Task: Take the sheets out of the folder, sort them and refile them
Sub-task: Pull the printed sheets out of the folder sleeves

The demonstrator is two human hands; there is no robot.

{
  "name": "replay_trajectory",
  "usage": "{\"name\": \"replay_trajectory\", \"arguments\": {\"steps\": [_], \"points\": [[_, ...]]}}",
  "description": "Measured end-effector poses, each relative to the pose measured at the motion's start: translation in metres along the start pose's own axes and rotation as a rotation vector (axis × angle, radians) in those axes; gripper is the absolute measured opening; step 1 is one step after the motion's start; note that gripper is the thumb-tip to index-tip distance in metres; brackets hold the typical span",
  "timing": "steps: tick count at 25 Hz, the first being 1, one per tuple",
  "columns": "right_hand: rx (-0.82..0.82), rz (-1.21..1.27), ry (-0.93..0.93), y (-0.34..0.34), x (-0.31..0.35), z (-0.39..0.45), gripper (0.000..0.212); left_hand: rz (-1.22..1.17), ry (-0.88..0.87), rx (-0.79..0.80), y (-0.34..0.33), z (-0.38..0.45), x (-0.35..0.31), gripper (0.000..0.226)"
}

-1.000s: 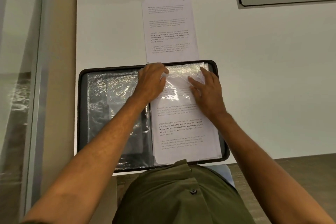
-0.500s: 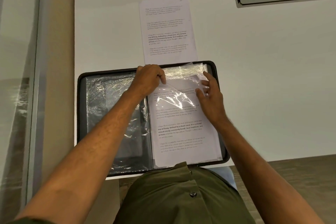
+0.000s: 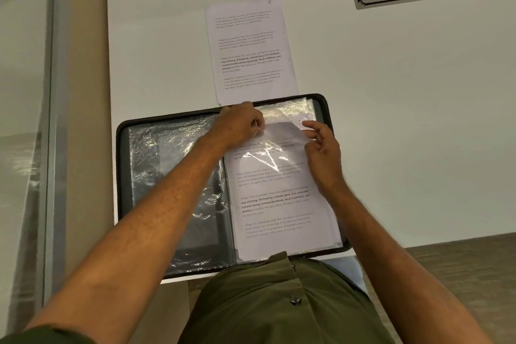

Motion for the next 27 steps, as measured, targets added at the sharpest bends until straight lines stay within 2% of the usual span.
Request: {"name": "replay_trajectory", "arguments": {"steps": [4, 8, 11, 18, 22, 27], "points": [[-0.007, 0.007, 0.002, 0.003, -0.004, 0.002, 0.054, 0.013, -0.038, -0.051, -0.001, -0.002, -0.010, 0.025], [-0.008, 0.013, 0.002, 0.002, -0.006, 0.002, 0.054, 0.040, -0.043, -0.061, -0.001, 0.000, -0.017, 0.005], [0.006, 0.027, -0.002, 0.003, -0.007, 0.002, 0.051, 0.036, -0.036, -0.090, 0.003, 0.000, -0.013, 0.003], [0.069, -0.020, -0.032, -0.002, -0.014, 0.002, 0.039, -0.307, -0.004, -0.322, 0.042, 0.001, 0.013, 0.006], [0.094, -0.091, -0.068, -0.003, -0.019, 0.006, 0.024, -0.261, -0.020, -0.433, 0.075, 0.003, 0.013, 0.005], [0.160, -0.128, -0.116, -0.005, -0.025, 0.010, 0.025, -0.266, 0.003, -0.498, 0.106, 0.013, 0.025, 0.007]]}}
Point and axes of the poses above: each hand's wrist, its own z-axis towards the middle knuckle, its own y-axis out of the back of the hand, x = y × z, the point moved 10 cm from there along z, towards the middle knuckle, and after that the axes turned 11 degrees about x, right-handed, at the moved point
